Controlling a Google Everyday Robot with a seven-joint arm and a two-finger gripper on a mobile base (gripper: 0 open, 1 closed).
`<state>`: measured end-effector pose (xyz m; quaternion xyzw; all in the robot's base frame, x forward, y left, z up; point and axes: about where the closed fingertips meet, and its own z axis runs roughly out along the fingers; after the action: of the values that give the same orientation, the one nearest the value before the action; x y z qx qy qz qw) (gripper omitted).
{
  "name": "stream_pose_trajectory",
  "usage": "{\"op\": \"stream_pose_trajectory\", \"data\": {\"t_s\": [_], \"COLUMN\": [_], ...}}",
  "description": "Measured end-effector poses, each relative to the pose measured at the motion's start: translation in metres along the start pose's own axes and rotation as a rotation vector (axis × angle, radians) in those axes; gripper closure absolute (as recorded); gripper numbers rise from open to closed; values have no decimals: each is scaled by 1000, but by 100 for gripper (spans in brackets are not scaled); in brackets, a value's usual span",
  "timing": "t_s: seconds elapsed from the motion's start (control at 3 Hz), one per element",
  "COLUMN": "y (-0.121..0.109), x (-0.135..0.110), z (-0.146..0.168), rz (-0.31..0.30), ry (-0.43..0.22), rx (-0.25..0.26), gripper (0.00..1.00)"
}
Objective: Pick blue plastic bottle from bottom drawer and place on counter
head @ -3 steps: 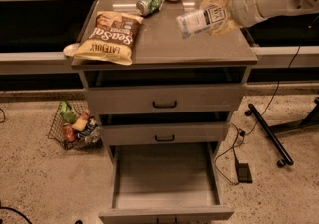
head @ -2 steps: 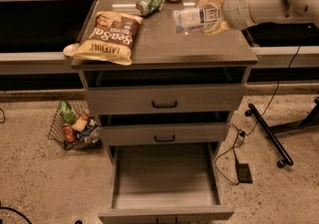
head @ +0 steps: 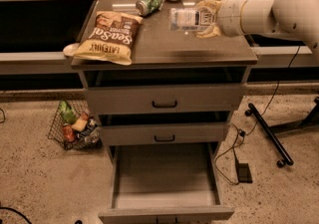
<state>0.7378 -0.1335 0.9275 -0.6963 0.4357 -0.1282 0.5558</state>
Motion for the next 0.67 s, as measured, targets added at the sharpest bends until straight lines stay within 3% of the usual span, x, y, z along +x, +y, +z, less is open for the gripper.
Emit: {"op": "stream_pose_trajectory", "data": {"t_s": [0.67], "y": [-1], "x": [9], "z": [5], "rz": [209], "ry": [57], "rx": [9], "gripper": [100]}}
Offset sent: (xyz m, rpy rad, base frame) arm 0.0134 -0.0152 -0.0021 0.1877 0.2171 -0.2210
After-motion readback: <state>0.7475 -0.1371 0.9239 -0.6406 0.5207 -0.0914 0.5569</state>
